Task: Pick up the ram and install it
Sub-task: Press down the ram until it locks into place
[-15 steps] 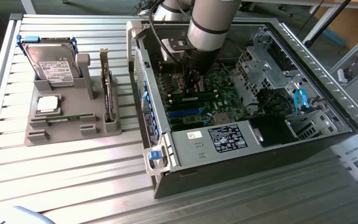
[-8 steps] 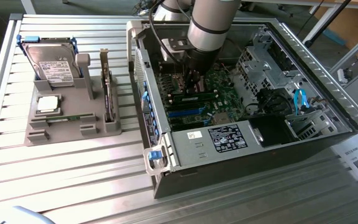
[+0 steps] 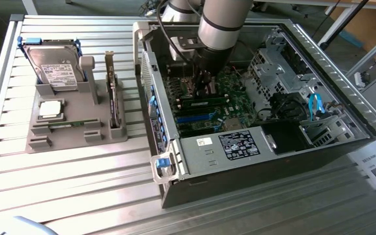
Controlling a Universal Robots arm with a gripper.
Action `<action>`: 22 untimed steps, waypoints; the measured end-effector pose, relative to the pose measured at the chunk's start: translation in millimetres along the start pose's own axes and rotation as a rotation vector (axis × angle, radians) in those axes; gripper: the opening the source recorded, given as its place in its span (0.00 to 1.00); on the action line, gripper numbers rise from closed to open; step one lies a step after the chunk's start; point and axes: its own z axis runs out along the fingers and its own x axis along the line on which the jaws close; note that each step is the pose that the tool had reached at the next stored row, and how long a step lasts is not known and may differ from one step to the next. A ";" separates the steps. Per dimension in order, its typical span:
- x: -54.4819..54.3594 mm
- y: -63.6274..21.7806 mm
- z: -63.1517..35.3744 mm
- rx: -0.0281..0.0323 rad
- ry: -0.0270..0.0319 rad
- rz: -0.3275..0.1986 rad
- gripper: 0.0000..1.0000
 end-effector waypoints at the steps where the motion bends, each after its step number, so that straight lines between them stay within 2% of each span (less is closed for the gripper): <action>1: 0.0 0.0 -1.1 0.0000 0.0000 0.000 0.10; 8: -0.1 0.4 -2.4 0.0001 0.0001 0.000 0.10; 22: -0.1 23.1 -2.8 0.0001 0.0001 0.000 0.10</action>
